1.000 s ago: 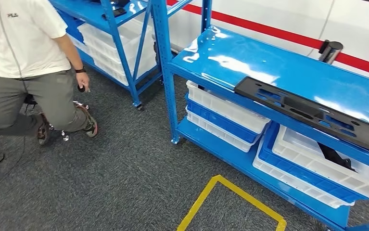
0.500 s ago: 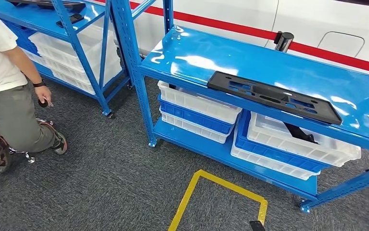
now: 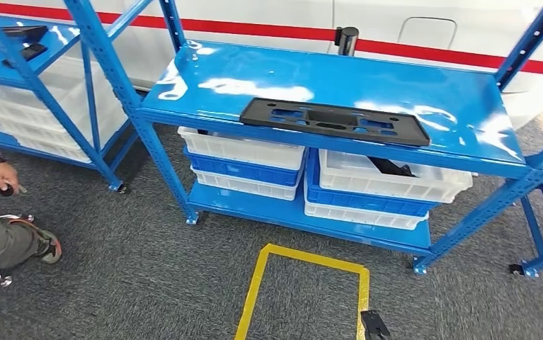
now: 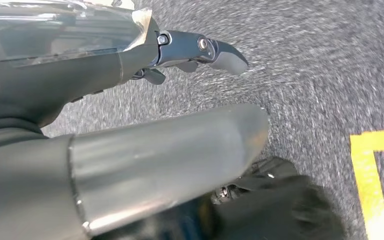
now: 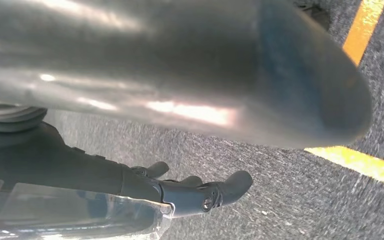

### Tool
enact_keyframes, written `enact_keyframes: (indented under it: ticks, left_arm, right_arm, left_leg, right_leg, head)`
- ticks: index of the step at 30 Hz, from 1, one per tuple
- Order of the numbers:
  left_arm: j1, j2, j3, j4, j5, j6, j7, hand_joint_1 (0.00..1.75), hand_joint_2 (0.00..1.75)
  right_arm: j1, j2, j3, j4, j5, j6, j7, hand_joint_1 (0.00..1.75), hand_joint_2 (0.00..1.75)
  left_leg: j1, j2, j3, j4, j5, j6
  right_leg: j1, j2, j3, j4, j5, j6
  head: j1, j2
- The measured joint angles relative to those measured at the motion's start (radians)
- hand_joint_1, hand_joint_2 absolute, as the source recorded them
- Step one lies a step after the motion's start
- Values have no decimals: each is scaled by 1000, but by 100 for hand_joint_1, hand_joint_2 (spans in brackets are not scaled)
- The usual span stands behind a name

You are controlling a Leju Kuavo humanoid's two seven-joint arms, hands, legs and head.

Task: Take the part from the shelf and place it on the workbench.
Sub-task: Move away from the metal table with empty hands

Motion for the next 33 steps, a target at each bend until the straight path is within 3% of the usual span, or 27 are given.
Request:
enact_keyframes:
  ticks: [2, 3, 4, 5, 7, 9, 10, 11, 12, 14, 16, 18, 19, 20, 21, 22, 24, 26, 27, 29, 31, 33]
  left_arm:
    - [5, 2, 1, 0, 0, 0, 0, 0, 0]
    - [7, 3, 2, 0, 0, 0, 0, 0, 0]
    - [8, 4, 2, 0, 0, 0, 0, 0, 0]
    - [9, 5, 2, 0, 0, 0, 0, 0, 0]
    - [9, 7, 2, 0, 1, 0, 0, 0, 0]
    - [9, 9, 3, 0, 0, 0, 0, 0, 0]
    - [9, 10, 3, 0, 0, 0, -1, 0, 0]
    - [8, 10, 3, 0, 0, 1, -1, 0, 0]
    - [8, 10, 3, 0, 0, 1, -2, 0, 0]
    - [7, 10, 3, 0, 0, 1, -4, 0, 0]
    - [8, 10, 3, 0, 0, 1, -6, 0, 0]
    - [9, 11, 4, 0, 0, 0, -7, 0, 0]
    - [9, 12, 4, 0, 0, 0, -8, 0, 0]
    - [8, 12, 4, 0, 1, 0, -10, 0, 0]
    - [8, 12, 4, 0, 2, 0, -11, 0, 0]
    - [7, 13, 4, 0, 2, 0, -12, 0, 0]
    - [5, 15, 4, 0, 4, -1, -12, 0, 0]
    - [2, 18, 5, 0, 4, -2, -14, 0, 0]
    - [1, 18, 5, 0, 5, -2, -16, 0, 0]
    - [-1, 20, 5, 0, 6, 0, -23, 0, 0]
    - [1, 21, 7, 0, 9, 0, -28, 0, 0]
    - [6, 21, 11, 0, 13, 0, -29, 0, 0]
  right_arm:
    - [-2, 3, 1, 0, -1, 1, 1, 0, 0]
    - [-1, 3, 1, 0, -1, 1, 2, 0, 0]
    - [1, 4, 1, 0, -2, 1, 2, 0, 0]
    - [2, 4, 1, 0, -2, 1, 3, 0, 0]
    - [2, 6, 1, 0, -2, 2, 4, 0, 0]
    - [0, 8, 3, 0, -2, 3, 4, 0, 0]
    - [0, 9, 5, 1, -2, 4, 4, 0, 0]
    - [0, 9, 6, 1, -2, 5, 4, 0, 0]
    - [1, 8, 7, 1, -2, 5, 5, 0, 0]
    - [1, 8, 9, 1, -2, 5, 6, 0, 0]
    - [-2, 10, 14, 1, -2, 5, 7, 0, 0]
    - [-2, 10, 18, 1, -3, 5, 7, 0, 0]
    - [-1, 10, 20, 1, -4, 6, 7, 0, 0]
    - [0, 9, 21, 1, -5, 6, 7, 0, 0]
    - [0, 9, 22, 1, -6, 6, 7, 0, 0]
    - [-2, 10, 23, 1, -7, 6, 7, 0, 0]
    - [-7, 13, 24, 2, -10, 7, 7, 0, 0]
    - [-8, 15, 25, 2, -9, 1, 8, 0, 0]
    - [-8, 15, 27, 2, -5, -4, 10, 0, 0]
    - [-8, 14, 34, 2, 3, -12, 15, 0, 0]
    - [-9, 15, 44, 2, 5, -14, 18, 0, 0]
    - [-8, 17, 49, 2, 4, -12, 21, 0, 0]
  left_leg:
    - [1, -24, -67, 131, -57, -2]
    - [1, -26, -89, 167, -62, -1]
    - [1, -28, -91, 160, -42, 1]
    - [1, -32, -75, 115, -5, 4]
    - [5, -78, -15, -25, 75, 11]
    - [6, -116, 17, -102, 102, 16]
    - [4, -119, 18, -109, 100, 18]
    - [2, -104, 19, -112, 104, 23]
    - [1, -91, 21, -118, 109, 29]
    - [3, -61, 26, -134, 120, 45]
    - [1, -29, 27, -140, 123, 52]
    - [0, 5, 25, -139, 122, 51]
    - [0, 19, 25, -139, 121, 50]
    - [1, 33, 26, -138, 119, 47]
    - [1, 46, 29, -138, 117, 43]
    - [-1, 57, 32, -137, 113, 38]
    - [-6, 77, 39, -135, 106, 24]
    - [-7, 94, 48, -136, 102, 12]
    - [-3, 97, 50, -135, 99, 8]
    - [4, 63, 39, -100, 70, -1]
    - [7, 3, -13, 14, 2, -7]
    - [7, -23, -77, 137, -45, -10]
  right_leg:
    - [3, 26, -2, 0, 1, -7]
    - [4, 40, -1, 1, 2, -7]
    - [5, 55, 0, 1, 2, -7]
    - [5, 70, 1, 1, 2, -7]
    - [8, 100, 3, 3, 3, -4]
    - [11, 123, -3, 5, 6, 4]
    - [11, 133, -8, 4, 9, 11]
    - [12, 145, -15, 1, 12, 19]
    - [11, 143, -19, 2, 14, 25]
    - [15, 96, -47, 45, -7, 26]
    - [14, 39, -107, 165, -63, 20]
    - [9, 25, -157, 270, -100, 26]
    - [7, 22, -154, 273, -96, 35]
    - [3, 15, -129, 233, -79, 46]
    - [0, -2, -86, 160, -54, 56]
    - [-1, -29, -43, 89, -33, 61]
    - [4, -65, 8, 4, -9, 53]
    - [11, -56, 10, -2, -7, 35]
    - [6, -47, 11, -3, -6, 26]
    - [0, -32, 12, -7, -3, 9]
    - [0, -19, 11, -7, -2, -4]
    - [6, -5, 11, -7, -2, -7]
  head:
    - [-1, 0]
    - [-1, 0]
    - [-1, 0]
    - [-2, 0]
    - [-1, 0]
    - [0, 0]
    - [0, 0]
    - [-1, 0]
    - [-1, 0]
    - [4, 0]
    - [9, 0]
    - [10, 0]
    - [11, 0]
    - [11, 0]
    - [12, 0]
    - [13, 0]
    - [12, 0]
    - [8, 0]
    - [7, 0]
    - [3, 0]
    - [-2, 0]
    - [-3, 0]
